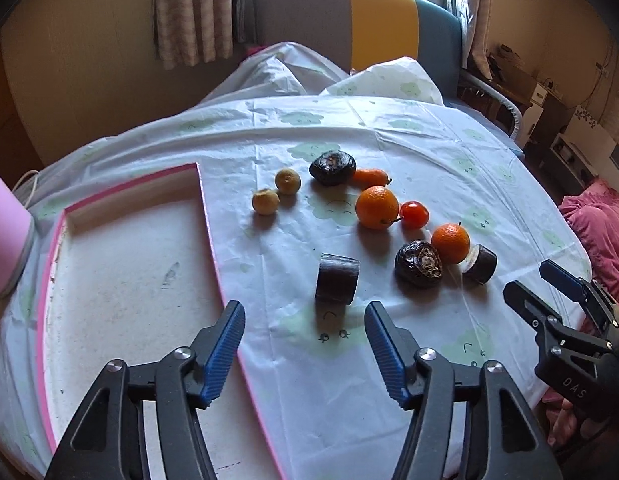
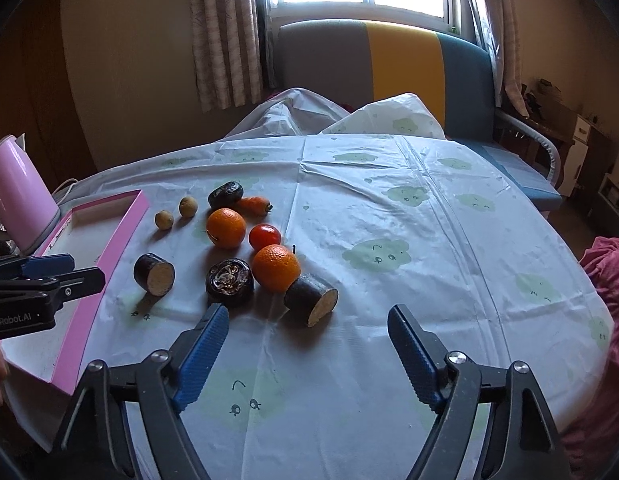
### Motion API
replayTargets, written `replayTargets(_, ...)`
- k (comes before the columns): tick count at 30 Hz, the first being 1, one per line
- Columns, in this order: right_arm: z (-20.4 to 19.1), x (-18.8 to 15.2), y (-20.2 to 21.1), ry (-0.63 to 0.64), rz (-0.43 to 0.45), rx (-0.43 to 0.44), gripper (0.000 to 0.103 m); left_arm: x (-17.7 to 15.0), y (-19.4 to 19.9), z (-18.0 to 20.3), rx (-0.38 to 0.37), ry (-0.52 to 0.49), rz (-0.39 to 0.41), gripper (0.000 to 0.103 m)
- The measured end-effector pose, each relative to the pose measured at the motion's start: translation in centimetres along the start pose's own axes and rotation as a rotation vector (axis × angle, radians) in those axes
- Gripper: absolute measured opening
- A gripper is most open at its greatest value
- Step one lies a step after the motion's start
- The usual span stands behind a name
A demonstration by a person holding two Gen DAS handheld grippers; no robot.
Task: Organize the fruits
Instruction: 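Grasp the dark cylinder slice with the left gripper while the right gripper approaches the dark round fruit, then place the slice in the pink-rimmed tray with the left gripper while the right gripper grasps the dark round fruit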
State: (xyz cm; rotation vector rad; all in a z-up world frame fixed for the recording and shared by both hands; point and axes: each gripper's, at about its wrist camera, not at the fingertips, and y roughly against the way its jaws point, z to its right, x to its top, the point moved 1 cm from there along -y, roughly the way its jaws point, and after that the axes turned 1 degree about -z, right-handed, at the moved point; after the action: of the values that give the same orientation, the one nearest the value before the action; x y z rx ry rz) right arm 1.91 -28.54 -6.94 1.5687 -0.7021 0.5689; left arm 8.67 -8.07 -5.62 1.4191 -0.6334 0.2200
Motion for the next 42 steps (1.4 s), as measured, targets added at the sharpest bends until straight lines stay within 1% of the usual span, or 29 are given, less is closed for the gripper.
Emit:
replayTargets(1,0.1,0.0,-0.1,-0.002,-0.003,0.0,0.07,0.2,-0.4,0.2,-0.01,-0.004,-0.008,0.059)
replayTargets(4,0.7,0.0,-0.5,-0.02,-0.015,0.006,0.065,0.9,-1.3,0.8,-0.017,-0.02,-0.016,0.058)
replayTargets(6,0.9,-0.1,-0.7,-0.028,-0.02,0.005,0.064,1.2,-2.0,1.2,-0.026,-0.032,-0.027,0.058)
replayTargets(8,1.2,0.0,-0.8,-0.04,-0.022,0.012,0.064,1.5,-3.0,1.5,-0.003,-0.05,-0.044,0.058)
replayTargets(10,1.5,0.0,-0.8,-0.049,-0.023,0.012,0.064,1.6,-3.8,1.6,-0.006,-0.055,-0.052,0.058)
replayTargets(12,1.7,0.1,-1.0,-0.058,-0.028,0.018,0.064,1.7,-4.5,1.7,-0.002,-0.059,-0.063,0.051)
replayTargets(13,1.8,0.2,-1.1,-0.063,-0.03,0.025,0.064,1.6,-4.8,1.7,-0.003,-0.062,-0.069,0.04)
replayTargets(14,1.9,0.2,-1.2,-0.067,-0.032,0.028,0.064,1.6,-5.0,1.6,-0.01,-0.062,-0.069,0.032)
replayTargets(15,1.9,0.3,-1.4,-0.07,-0.038,0.031,0.064,1.6,-5.1,1.6,-0.015,-0.056,-0.066,0.029)
replayTargets(16,1.9,0.3,-1.7,-0.076,-0.047,0.041,0.064,1.4,-5.1,1.5,-0.017,-0.051,-0.063,0.028)
replayTargets(20,2.1,0.6,-2.9,-0.103,-0.071,0.075,0.064,1.0,-4.8,1.3,-0.012,-0.041,-0.047,0.027)
replayTargets(23,2.0,1.0,-3.4,-0.12,-0.079,0.059,0.064,0.7,-3.9,1.1,-0.033,-0.026,-0.028,0.027)
replayTargets(24,1.8,1.2,-3.1,-0.112,-0.068,0.065,0.061,0.7,-3.5,1.1,-0.034,-0.024,-0.021,0.027)
replayTargets(25,1.4,1.4,-3.0,-0.098,-0.062,0.083,0.052,0.7,-3.2,1.0,-0.039,-0.019,-0.015,0.027)
replayTargets(26,0.8,1.7,-2.9,-0.08,-0.059,0.108,0.048,0.7,-2.9,0.9,-0.046,-0.012,-0.007,0.027)
replayTargets(28,-0.5,2.0,-2.9,-0.039,-0.059,0.15,0.035,0.8,-2.3,0.7,-0.052,-0.007,0.011,0.027)
replayTargets(30,-1.9,2.2,-3.2,-0.01,-0.067,0.197,0.029,0.9,-1.8,0.3,-0.059,0.009,0.018,0.027)
replayTargets(32,-3.3,2.4,-3.8,0.01,-0.089,0.239,0.029,1.0,-1.3,-0.2,-0.061,0.022,0.028,0.027)
replayTargets(35,-5.1,2.4,-4.8,0.045,-0.107,0.253,0.029,1.2,-0.6,-1.2,-0.067,0.05,0.046,0.027)
replayTargets(37,-5.8,2.5,-5.7,0.06,-0.122,0.218,0.035,1.3,-0.2,-2.2,-0.068,0.076,0.057,0.027)
replayTargets(39,-6.3,2.5,-6.3,0.076,-0.131,0.187,0.038,1.4,0.1,-3.4,-0.064,0.11,0.062,0.027)
replayTargets(41,-6.5,2.6,-6.5,0.103,-0.127,0.157,0.042,1.5,0.3,-5.0,-0.044,0.142,0.072,0.027)
replayTargets(42,-6.7,2.6,-6.7,0.109,-0.129,0.153,0.046,1.6,0.4,-5.8,-0.033,0.16,0.077,0.027)
